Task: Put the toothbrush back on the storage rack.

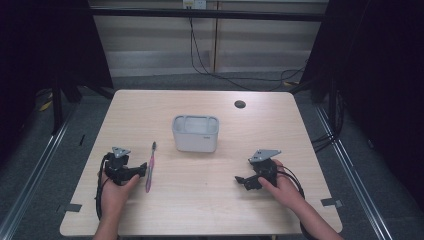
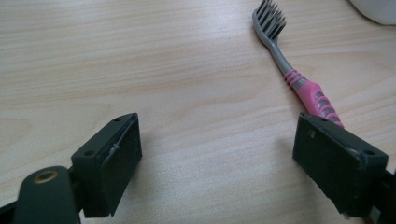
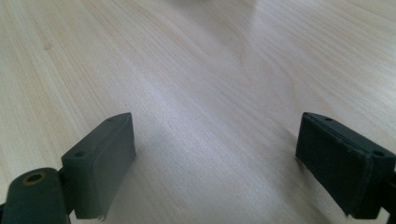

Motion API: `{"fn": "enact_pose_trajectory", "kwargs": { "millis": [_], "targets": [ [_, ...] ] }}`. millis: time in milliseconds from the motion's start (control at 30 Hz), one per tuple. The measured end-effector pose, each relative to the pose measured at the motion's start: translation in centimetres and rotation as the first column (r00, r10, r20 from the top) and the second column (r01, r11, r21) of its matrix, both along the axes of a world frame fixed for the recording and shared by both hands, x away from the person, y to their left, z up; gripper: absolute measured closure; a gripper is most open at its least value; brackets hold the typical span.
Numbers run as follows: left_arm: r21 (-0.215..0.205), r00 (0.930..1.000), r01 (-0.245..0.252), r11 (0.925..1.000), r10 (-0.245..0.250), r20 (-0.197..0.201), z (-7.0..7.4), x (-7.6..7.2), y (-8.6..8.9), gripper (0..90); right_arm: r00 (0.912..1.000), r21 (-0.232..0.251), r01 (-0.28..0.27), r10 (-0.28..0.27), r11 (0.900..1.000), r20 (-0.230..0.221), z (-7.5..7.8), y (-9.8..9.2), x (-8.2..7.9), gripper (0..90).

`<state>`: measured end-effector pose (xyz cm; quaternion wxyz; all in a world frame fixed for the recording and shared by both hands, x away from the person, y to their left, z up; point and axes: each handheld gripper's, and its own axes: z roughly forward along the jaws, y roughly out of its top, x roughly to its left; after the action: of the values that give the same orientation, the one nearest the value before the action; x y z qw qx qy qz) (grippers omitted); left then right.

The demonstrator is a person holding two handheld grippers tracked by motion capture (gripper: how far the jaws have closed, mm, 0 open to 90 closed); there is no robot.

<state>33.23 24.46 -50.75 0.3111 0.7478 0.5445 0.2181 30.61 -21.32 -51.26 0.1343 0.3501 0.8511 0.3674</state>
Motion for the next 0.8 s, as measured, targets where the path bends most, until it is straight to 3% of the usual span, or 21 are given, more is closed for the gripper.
{"fn": "enact_pose_trajectory", "kwargs": {
  "millis": [133, 233, 267, 433, 633, 700, 800],
  "targets": [
    [0.009, 0.9998, 0.003, 1.0000, -0.003, -0.020, 0.2, 0.0, 0.0, 16.3, 1.0000, 0.000, 0.000, 0.000, 1.000, 0.000, 0.0, 0.0, 0.0, 11.2],
    [0.022, 0.9985, 0.011, 0.9997, -0.010, -0.053, 0.6, 0.0, -0.1, 18.2, 1.0000, 0.000, 0.000, 0.000, 1.000, 0.000, 0.0, 0.0, 0.0, 11.1],
    [0.029, 0.9962, 0.019, 0.9994, -0.017, -0.085, 1.0, 0.1, 0.0, 22.1, 1.0000, 0.001, -0.001, 0.001, 1.000, -0.001, 0.0, 0.0, 0.0, 11.1],
    [0.010, 0.9909, 0.015, 0.9998, -0.013, -0.134, 2.0, 0.5, 0.1, 27.3, 1.0000, 0.001, -0.001, 0.001, 1.000, 0.000, 0.0, 0.0, 0.0, 11.1],
    [-0.032, 0.9722, -0.001, 0.9995, -0.006, -0.234, 4.0, 1.8, 0.1, 29.0, 1.0000, 0.001, -0.001, 0.001, 1.000, -0.001, 0.0, 0.0, 0.0, 11.1],
    [-0.034, 0.9692, 0.000, 0.9994, -0.008, -0.246, 4.2, 1.9, 0.1, 29.9, 1.0000, 0.001, -0.001, 0.001, 1.000, -0.001, 0.0, 0.0, 0.0, 11.1],
    [-0.021, 0.9562, 0.005, 0.9998, -0.010, -0.293, 4.7, 2.5, -0.4, 30.8, 1.0000, 0.001, -0.002, 0.002, 1.000, -0.001, 0.0, 0.0, 0.0, 11.1]
  ]
}}
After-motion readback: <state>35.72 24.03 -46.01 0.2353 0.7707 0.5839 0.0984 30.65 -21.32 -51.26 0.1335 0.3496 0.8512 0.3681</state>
